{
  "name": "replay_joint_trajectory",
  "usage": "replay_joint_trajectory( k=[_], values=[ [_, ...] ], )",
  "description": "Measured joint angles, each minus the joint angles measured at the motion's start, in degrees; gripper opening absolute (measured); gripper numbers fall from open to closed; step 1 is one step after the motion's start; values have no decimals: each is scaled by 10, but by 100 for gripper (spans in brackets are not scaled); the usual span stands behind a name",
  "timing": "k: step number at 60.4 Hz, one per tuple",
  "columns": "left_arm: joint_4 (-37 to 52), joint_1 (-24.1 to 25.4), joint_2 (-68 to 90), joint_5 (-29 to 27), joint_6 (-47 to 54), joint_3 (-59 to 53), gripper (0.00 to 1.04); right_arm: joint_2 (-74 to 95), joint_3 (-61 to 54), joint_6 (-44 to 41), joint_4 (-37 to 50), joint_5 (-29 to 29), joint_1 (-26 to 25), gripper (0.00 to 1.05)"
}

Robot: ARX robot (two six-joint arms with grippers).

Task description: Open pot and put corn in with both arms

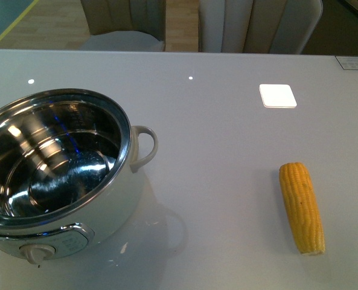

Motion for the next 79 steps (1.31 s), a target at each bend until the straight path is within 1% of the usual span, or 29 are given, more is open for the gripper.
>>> replay_joint_trajectory(
  k=[10,14,18,19,21,24,27,50,79],
  values=[
    [-42,-26,-68,-21,0,-25,3,0,0,0,0,0,0,96],
    [-21,-34,-76,-31,0,-44,3,0,0,0,0,0,0,96],
    [-34,-42,-92,-40,0,-57,3,0,0,0,0,0,0,96],
    [-38,-46,-96,-46,0,-59,3,0,0,0,0,0,0,96],
    [-54,-66,-112,-77,0,-63,3,0,0,0,0,0,0,96],
    [-74,-85,-136,-85,1,-65,3,0,0,0,0,0,0,96],
    [-92,-93,-158,-85,1,-65,3,0,0,0,0,0,0,96],
    [-221,-95,-299,-90,1,-66,3,0,0,0,0,0,0,96],
    [-333,-95,-413,-90,1,-66,3,0,0,0,0,0,0,96]
  ],
)
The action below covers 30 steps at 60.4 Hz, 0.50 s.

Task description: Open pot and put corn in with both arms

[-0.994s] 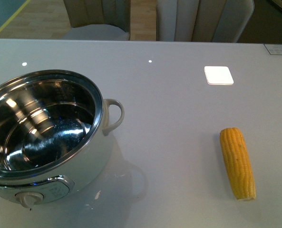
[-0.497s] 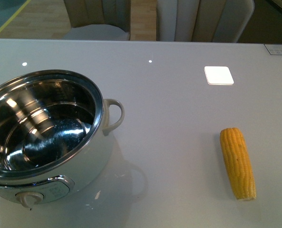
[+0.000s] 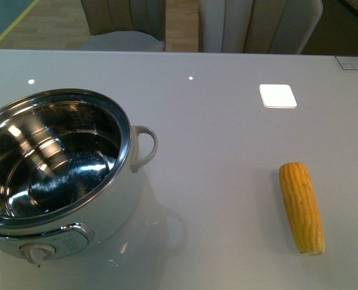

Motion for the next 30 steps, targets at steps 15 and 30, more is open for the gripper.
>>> replay_joint_trajectory(
  k=[15,30],
  values=[
    [-86,0,-72,0,0,0,3,0,0,0,0,0,0,96],
    [-137,0,-134,0,0,0,3,0,0,0,0,0,0,96]
  ],
)
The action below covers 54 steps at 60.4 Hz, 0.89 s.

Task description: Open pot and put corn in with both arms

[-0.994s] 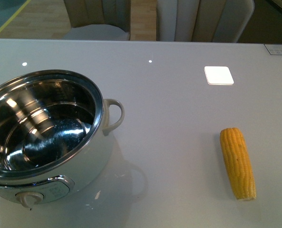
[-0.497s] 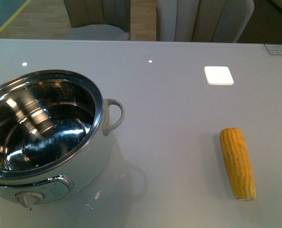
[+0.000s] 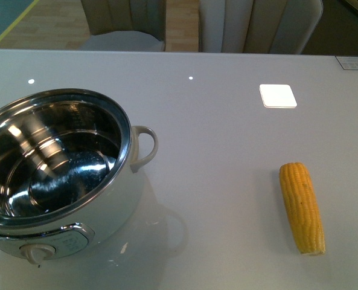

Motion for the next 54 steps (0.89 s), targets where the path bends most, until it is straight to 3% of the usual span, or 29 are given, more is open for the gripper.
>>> replay_joint_trajectory(
  k=[6,35,44,47,50,54],
  values=[
    [0,0,0,0,0,0,9,0,0,0,0,0,0,96],
    [0,0,0,0,0,0,98,0,0,0,0,0,0,96],
    [0,0,0,0,1,0,98,11,5,13,-19,12,3,96],
    [0,0,0,-1,1,0,98,92,64,77,-154,76,20,96],
    [0,0,-1,0,1,0,98,181,106,143,-241,89,22,96],
    [-1,0,-1,0,1,0,98,262,118,187,-265,83,22,96]
  ],
)
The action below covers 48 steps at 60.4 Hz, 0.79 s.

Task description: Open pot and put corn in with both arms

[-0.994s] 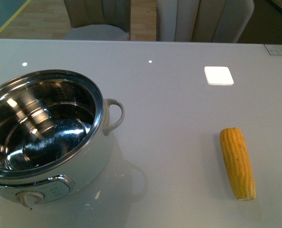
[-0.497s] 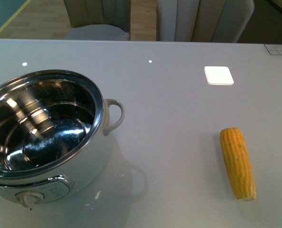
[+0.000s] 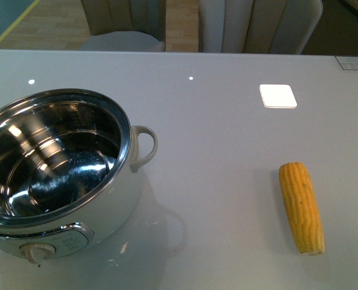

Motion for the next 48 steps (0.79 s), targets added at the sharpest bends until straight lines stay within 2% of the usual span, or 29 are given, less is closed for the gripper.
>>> replay_joint_trajectory(
  k=[5,13,19,25,35,48],
  values=[
    [0,0,0,0,0,0,98,75,1,18,34,-4,0,96],
    [0,0,0,0,0,0,98,198,12,28,146,-6,12,96],
    [0,0,0,0,0,0,98,342,32,34,266,-3,42,96],
    [0,0,0,0,0,0,98,480,62,37,342,-5,70,96],
    [0,0,0,0,0,0,98,662,135,32,416,1,91,96],
    [0,0,0,0,0,0,98,826,196,18,451,7,93,96]
  ],
)
